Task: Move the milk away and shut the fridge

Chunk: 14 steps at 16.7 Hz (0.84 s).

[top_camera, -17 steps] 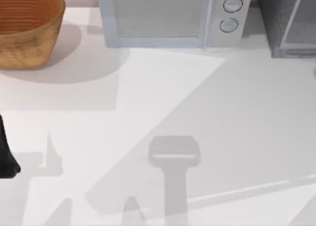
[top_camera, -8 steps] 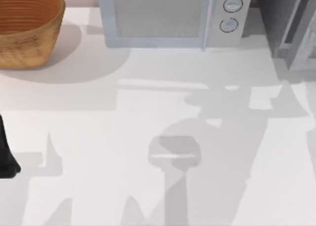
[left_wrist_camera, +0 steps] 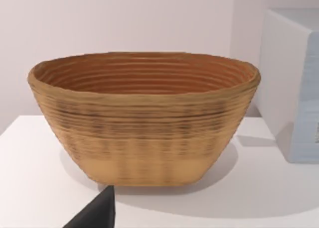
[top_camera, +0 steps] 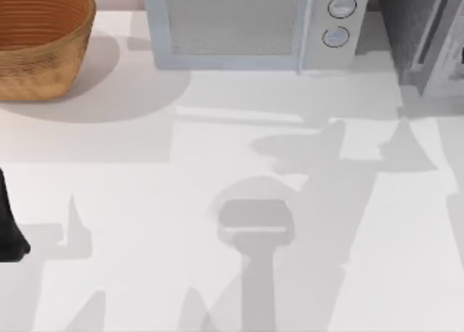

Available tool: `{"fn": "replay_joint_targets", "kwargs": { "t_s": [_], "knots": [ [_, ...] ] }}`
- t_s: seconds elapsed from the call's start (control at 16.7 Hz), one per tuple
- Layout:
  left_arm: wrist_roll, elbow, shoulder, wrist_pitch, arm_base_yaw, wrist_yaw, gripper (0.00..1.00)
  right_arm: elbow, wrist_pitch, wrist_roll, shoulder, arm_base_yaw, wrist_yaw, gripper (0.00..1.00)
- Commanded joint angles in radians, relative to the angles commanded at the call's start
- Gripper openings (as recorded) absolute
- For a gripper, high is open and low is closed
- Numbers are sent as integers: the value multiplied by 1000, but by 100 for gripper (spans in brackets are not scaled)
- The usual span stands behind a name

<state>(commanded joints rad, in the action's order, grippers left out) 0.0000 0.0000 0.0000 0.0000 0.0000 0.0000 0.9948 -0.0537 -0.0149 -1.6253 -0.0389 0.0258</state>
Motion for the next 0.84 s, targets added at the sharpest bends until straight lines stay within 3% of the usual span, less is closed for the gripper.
{"fn": "replay_joint_targets", "kwargs": {
  "t_s": [0.84],
  "knots": [
    [0,0,0,0,0,0,100,434,88,3,-351,1,-8,100]
  ]
}}
